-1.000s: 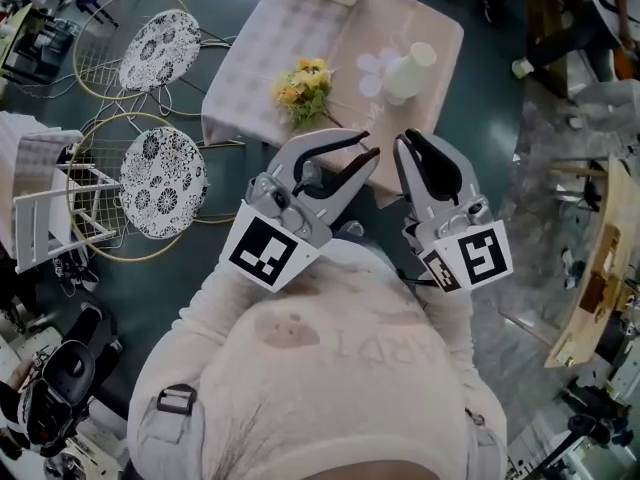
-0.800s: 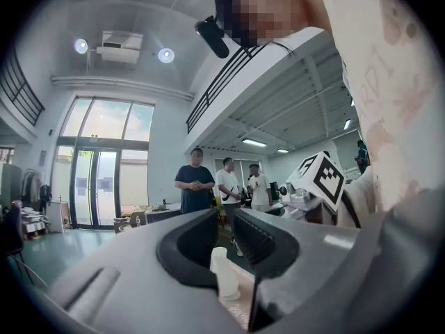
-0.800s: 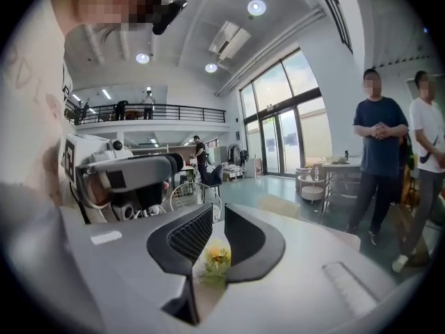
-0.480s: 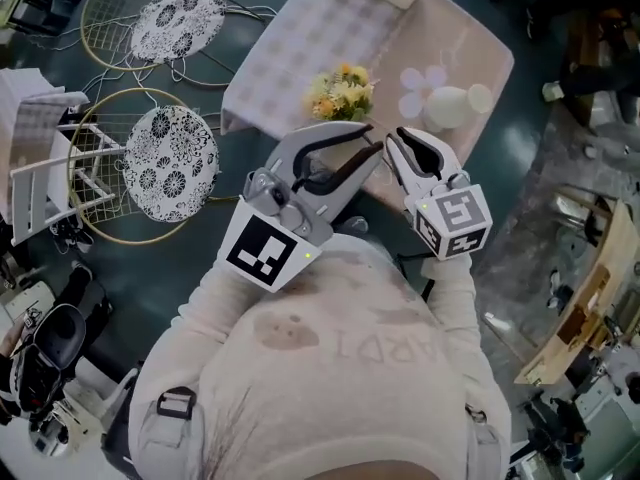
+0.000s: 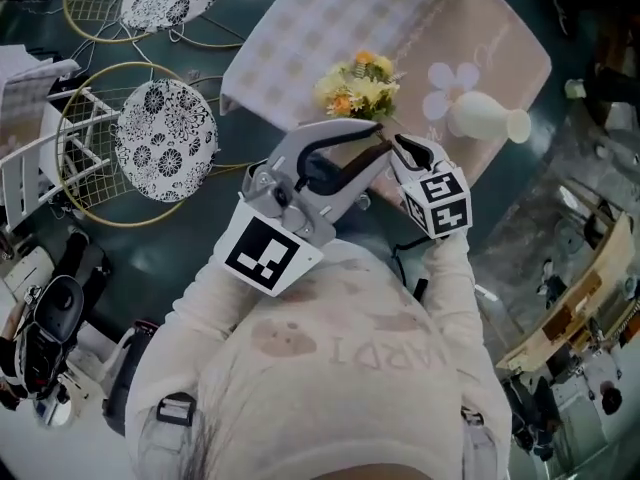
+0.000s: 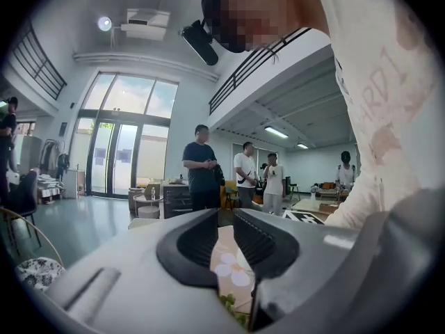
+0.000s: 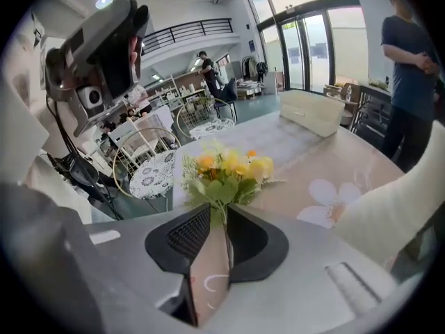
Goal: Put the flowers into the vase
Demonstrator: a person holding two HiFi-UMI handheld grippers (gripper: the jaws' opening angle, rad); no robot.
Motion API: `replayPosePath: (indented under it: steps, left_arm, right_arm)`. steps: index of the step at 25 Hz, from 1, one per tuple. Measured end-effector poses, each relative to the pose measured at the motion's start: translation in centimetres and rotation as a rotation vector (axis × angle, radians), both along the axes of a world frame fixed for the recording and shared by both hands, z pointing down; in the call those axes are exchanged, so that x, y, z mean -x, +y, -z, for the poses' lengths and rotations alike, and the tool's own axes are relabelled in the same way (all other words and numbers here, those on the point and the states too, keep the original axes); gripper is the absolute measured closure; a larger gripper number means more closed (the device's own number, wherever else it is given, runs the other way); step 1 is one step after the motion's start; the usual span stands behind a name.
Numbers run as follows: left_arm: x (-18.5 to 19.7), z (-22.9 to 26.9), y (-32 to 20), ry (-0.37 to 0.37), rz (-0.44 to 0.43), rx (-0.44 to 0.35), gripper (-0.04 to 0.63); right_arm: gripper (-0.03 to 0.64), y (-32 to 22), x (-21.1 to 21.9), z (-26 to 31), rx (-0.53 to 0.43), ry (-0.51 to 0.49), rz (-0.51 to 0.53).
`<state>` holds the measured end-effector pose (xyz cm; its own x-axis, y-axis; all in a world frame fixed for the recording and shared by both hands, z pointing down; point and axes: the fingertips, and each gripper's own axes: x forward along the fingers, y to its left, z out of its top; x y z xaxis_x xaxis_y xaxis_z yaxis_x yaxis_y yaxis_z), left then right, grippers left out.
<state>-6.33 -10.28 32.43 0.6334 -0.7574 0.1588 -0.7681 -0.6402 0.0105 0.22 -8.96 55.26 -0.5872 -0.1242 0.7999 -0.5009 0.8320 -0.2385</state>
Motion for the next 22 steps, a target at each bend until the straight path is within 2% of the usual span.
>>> replayPosePath:
  steps: [10,16,22]
  left_arm:
    - [1.2,-4.7,-2.2,0.016,-0.004,0.079,0.525]
    - [1.8,-6.4,-2.1,0.024,0.01,0.12,0.525]
    - [2.2,-6.6,-1.8,0.025,0.022,0.122,0.525]
  right_arm:
    - [0.508,0.5,-0.1,-7.2,0.12,0.134,0.05]
    - [0.531,1.0,0.4,-8.7,0.124,0.187,0.106]
    - [0.557,1.0,0.3,-9.6,0.115,0.233,0.121]
